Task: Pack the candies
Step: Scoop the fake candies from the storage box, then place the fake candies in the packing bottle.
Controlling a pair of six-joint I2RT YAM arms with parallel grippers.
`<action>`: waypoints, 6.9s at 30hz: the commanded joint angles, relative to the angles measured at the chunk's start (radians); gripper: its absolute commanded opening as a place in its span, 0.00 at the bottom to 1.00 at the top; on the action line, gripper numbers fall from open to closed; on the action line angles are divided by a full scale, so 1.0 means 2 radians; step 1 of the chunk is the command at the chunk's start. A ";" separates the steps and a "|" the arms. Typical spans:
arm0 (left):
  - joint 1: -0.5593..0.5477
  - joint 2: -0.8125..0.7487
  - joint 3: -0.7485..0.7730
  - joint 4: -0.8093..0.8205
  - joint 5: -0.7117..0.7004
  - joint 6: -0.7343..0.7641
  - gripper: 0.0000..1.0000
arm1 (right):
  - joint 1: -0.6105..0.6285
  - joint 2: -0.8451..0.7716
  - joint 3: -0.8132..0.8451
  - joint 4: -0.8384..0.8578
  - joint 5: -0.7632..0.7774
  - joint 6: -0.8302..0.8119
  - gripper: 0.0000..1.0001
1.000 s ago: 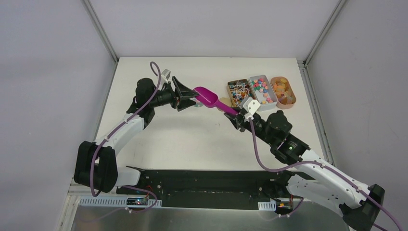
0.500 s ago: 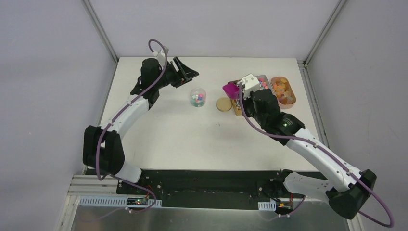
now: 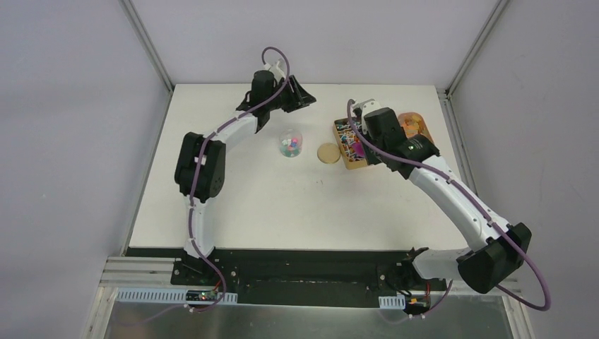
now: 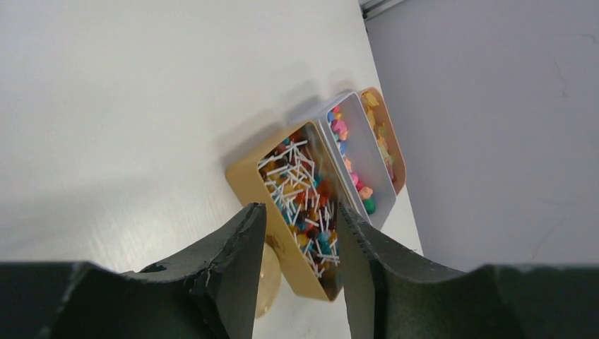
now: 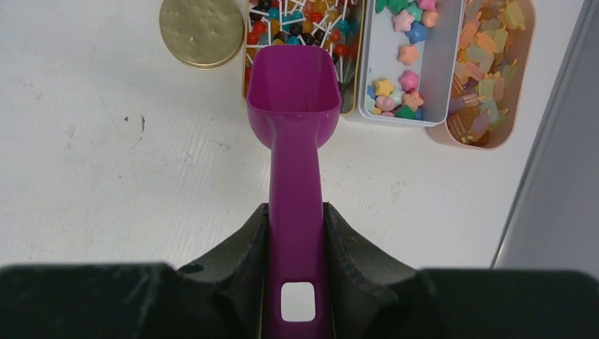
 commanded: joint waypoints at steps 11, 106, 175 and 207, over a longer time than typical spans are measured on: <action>-0.038 0.197 0.221 0.051 0.004 0.012 0.34 | -0.029 0.075 0.063 -0.035 -0.014 -0.023 0.00; -0.079 0.288 0.231 0.113 0.034 -0.045 0.18 | -0.095 0.016 -0.342 0.586 -0.046 -0.067 0.00; 0.039 -0.303 -0.103 -0.250 -0.133 0.214 0.99 | 0.002 -0.077 -0.272 0.495 -0.124 -0.191 0.00; 0.033 -0.708 -0.362 -0.200 -0.382 0.270 0.99 | 0.083 0.091 -0.074 0.298 -0.083 -0.256 0.00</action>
